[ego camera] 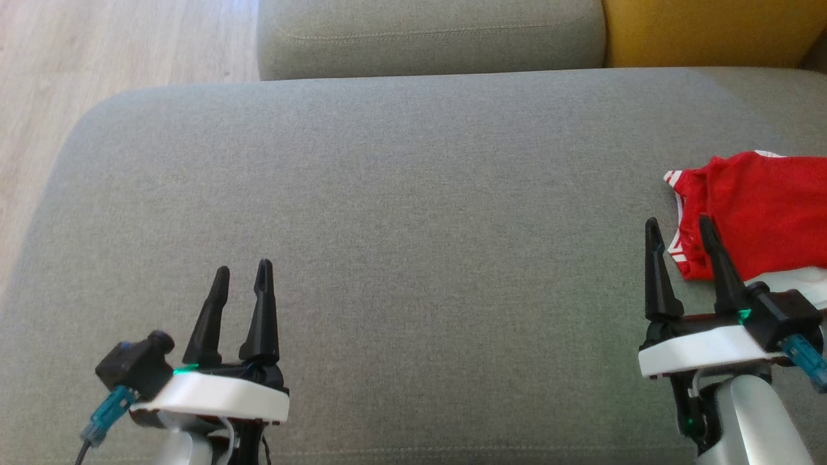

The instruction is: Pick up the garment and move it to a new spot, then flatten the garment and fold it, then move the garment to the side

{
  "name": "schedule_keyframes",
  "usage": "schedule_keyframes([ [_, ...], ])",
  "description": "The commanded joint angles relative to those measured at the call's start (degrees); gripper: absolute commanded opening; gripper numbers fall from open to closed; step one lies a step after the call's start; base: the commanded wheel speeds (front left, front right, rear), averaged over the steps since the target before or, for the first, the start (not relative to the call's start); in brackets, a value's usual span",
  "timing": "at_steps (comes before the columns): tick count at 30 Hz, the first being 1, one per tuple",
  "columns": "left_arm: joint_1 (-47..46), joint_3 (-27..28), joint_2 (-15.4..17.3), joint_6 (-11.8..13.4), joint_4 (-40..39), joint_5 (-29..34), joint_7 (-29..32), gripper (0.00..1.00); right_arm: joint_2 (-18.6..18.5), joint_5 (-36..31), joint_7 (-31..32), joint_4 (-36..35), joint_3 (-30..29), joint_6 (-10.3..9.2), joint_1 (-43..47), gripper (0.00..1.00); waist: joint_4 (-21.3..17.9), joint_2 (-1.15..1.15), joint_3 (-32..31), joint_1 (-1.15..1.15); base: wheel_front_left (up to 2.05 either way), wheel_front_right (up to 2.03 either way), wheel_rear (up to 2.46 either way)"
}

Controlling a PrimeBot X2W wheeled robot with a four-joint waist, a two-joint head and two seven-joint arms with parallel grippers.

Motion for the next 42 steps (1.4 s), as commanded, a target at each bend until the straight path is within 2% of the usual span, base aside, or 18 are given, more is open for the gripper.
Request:
schedule_keyframes([
  [1, -1.7, 2.1, 0.1, -0.4, -1.8, -0.3, -0.3, 1.0, 0.2, -0.2, -0.6, -2.2, 1.2, -0.04, -1.4, 1.0, 0.1, 0.0, 0.0, 0.0, 0.0, 0.0, 0.0],
  [16, -1.6, 2.6, 0.1, -0.3, -1.5, -1.5, -0.3, 1.0, 0.4, 0.3, -0.7, -1.7, 2.0, -0.04, -1.6, 1.0, 0.0, 0.0, -0.1, 0.0, 0.0, 0.0, 0.0],
  [17, 0.0, 0.3, 0.0, 0.0, 0.2, -1.5, 0.0, 0.0, 0.0, 0.1, 0.0, 0.0, 0.7, 0.0, 0.0, 0.0, 0.0, 0.0, -0.1, 0.0, 0.0, 0.0, 0.0],
  [21, 0.3, 0.0, 0.0, 0.0, 2.0, -1.8, 0.1, 0.0, 0.0, 0.4, 0.2, 1.7, 0.7, 0.0, 0.3, 0.0, 0.0, 0.0, -0.1, 0.0, 0.0, 0.0, 0.0],
  [42, -1.1, 2.2, 0.5, -0.8, 3.4, -13.4, 3.3, 0.0, 0.2, 15.0, 3.8, 1.6, -0.7, -0.01, 0.3, 0.0, -0.4, 0.0, -0.4, 0.0, 0.0, 0.0, 0.0],
])
